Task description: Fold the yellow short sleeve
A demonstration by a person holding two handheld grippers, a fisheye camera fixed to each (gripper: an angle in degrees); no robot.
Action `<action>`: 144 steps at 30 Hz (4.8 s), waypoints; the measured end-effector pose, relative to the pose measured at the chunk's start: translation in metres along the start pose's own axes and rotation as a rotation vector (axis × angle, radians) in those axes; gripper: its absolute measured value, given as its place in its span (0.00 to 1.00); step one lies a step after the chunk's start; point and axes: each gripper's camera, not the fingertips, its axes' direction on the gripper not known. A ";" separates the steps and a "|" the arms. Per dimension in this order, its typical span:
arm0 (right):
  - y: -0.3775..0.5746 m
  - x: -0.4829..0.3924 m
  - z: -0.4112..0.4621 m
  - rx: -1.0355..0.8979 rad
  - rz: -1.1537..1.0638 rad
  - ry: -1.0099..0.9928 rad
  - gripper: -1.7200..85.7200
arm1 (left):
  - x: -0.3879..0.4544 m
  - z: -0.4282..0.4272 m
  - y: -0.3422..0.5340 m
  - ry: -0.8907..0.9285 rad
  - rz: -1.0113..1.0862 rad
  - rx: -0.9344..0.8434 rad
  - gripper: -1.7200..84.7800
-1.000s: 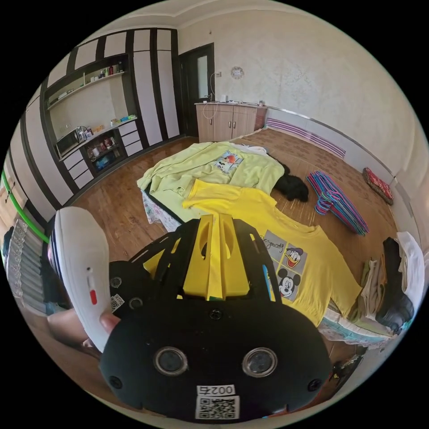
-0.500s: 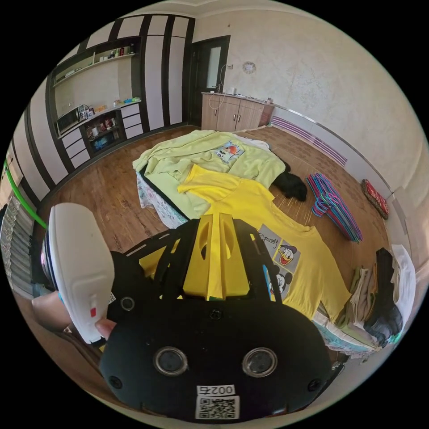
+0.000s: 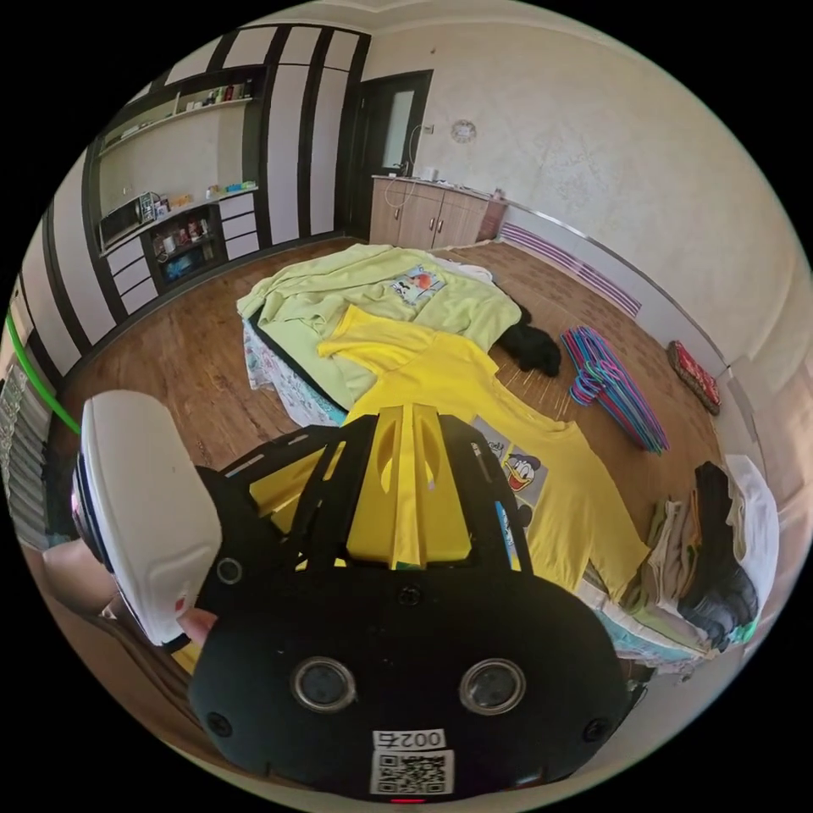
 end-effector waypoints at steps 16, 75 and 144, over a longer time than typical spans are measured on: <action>0.010 0.062 0.018 -0.038 0.362 -0.021 0.01 | 0.003 0.052 -0.018 0.084 -0.194 -0.309 0.01; -0.165 0.071 0.208 -0.329 0.555 0.041 0.01 | -0.089 0.304 0.137 0.236 -0.544 -0.361 0.01; -0.243 0.110 0.198 -0.512 0.685 -0.007 0.01 | -0.026 0.375 0.094 0.163 -0.461 -0.584 0.01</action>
